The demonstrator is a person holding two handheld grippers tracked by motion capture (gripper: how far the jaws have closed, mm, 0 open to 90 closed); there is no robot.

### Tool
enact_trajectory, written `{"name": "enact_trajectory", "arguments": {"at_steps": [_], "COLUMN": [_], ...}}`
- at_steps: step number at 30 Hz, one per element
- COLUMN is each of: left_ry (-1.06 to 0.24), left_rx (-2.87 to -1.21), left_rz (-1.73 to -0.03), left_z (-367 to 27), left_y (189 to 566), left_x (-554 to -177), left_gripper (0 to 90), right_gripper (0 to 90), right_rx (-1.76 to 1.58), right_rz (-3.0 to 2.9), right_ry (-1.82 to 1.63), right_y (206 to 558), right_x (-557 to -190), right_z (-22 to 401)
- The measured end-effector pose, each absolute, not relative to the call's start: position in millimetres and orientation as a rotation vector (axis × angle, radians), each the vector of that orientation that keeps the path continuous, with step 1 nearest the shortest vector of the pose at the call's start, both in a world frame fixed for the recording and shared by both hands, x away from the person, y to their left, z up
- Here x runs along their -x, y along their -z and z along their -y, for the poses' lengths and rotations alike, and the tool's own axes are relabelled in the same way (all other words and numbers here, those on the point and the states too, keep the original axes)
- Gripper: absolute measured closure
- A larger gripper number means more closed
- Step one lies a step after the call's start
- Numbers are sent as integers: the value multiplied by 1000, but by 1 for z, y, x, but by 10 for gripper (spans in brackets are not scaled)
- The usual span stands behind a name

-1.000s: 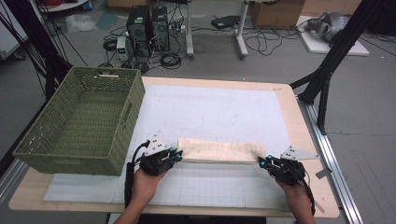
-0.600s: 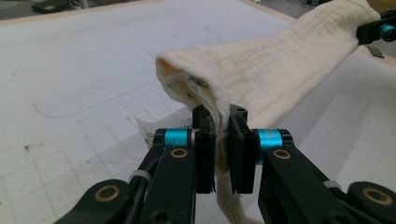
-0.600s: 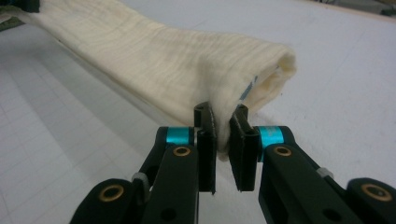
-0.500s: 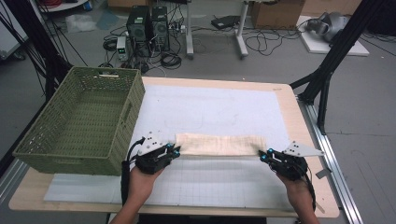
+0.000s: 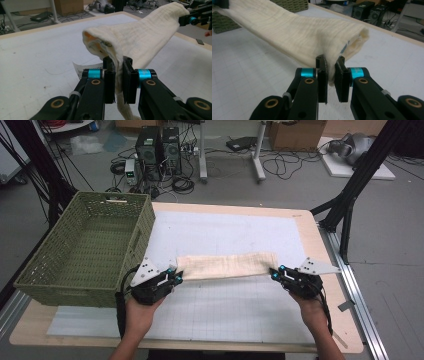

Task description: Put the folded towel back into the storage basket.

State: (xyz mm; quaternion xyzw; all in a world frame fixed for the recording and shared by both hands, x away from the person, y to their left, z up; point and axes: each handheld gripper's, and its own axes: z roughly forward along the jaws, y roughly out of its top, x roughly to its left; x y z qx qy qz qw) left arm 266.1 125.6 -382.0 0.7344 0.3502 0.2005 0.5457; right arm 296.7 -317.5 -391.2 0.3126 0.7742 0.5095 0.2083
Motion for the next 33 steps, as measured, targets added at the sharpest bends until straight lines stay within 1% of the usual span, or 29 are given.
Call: {"name": "enact_trajectory", "arguments": {"at_steps": [11,33], "left_ry": [-511,-585], "left_rx": [-1732,-1691], "left_rz": [-843,-865], "left_z": [-139,-169], "left_y": [371,353], "left_x": [-258,-237], "left_gripper": [821,821], "right_gripper": [823,823], "right_rx": [-846,-763], "right_rz": [-2179,-2230], "right_ry": [-1417,-1412], "right_y": [382,359], "right_x": [-321,-383], "right_z": [298,240]}}
